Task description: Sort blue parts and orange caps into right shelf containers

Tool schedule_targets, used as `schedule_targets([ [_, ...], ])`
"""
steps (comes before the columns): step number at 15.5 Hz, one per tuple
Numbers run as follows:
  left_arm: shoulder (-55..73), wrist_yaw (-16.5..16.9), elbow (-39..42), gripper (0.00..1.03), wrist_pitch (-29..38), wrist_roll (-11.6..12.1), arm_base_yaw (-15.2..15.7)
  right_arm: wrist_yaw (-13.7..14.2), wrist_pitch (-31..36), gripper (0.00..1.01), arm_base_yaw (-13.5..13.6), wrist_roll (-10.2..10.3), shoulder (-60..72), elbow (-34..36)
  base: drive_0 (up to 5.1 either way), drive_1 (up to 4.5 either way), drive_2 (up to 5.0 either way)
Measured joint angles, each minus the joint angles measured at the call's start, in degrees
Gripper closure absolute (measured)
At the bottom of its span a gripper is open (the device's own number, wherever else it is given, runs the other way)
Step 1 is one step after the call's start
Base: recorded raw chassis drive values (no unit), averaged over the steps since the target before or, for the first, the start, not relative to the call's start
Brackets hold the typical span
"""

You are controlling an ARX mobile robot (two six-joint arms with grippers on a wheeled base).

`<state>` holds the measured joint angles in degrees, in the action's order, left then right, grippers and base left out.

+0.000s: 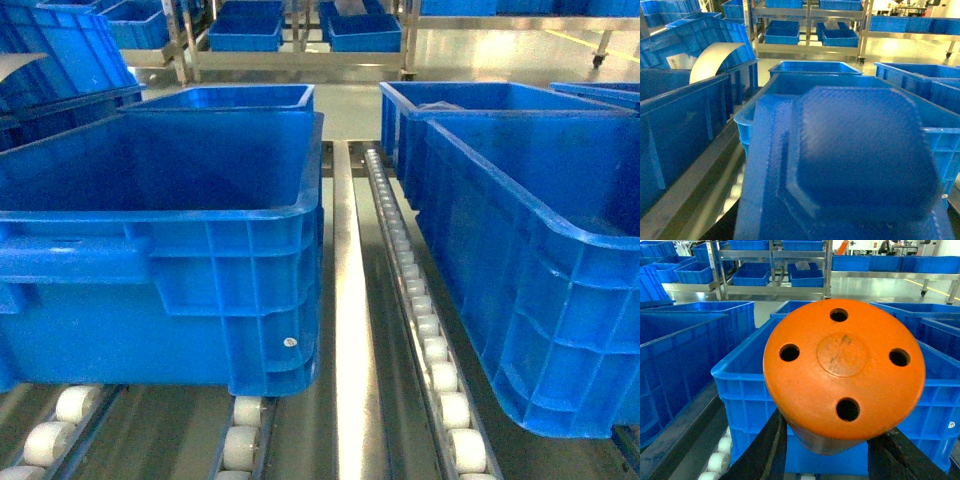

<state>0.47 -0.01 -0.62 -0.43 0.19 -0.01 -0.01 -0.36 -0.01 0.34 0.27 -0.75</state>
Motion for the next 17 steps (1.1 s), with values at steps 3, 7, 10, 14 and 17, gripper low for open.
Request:
schedule_targets([
  [3, 0.0, 0.0, 0.0, 0.61, 0.0, 0.0, 0.0, 0.0, 0.0, 0.62, 0.0, 0.0, 0.0, 0.0, 0.0, 0.00, 0.0],
  [7, 0.0, 0.0, 0.0, 0.61, 0.0, 0.0, 0.0, 0.0, 0.0, 0.62, 0.0, 0.0, 0.0, 0.0, 0.0, 0.00, 0.0],
  [10, 0.0, 0.0, 0.0, 0.61, 0.0, 0.0, 0.0, 0.0, 0.0, 0.62, 0.0, 0.0, 0.0, 0.0, 0.0, 0.00, 0.0],
  [14, 0.0, 0.0, 0.0, 0.61, 0.0, 0.0, 0.0, 0.0, 0.0, 0.62, 0.0, 0.0, 0.0, 0.0, 0.0, 0.00, 0.0],
  [17, 0.0, 0.0, 0.0, 0.61, 0.0, 0.0, 0.0, 0.0, 0.0, 0.62, 0.0, 0.0, 0.0, 0.0, 0.0, 0.00, 0.0],
])
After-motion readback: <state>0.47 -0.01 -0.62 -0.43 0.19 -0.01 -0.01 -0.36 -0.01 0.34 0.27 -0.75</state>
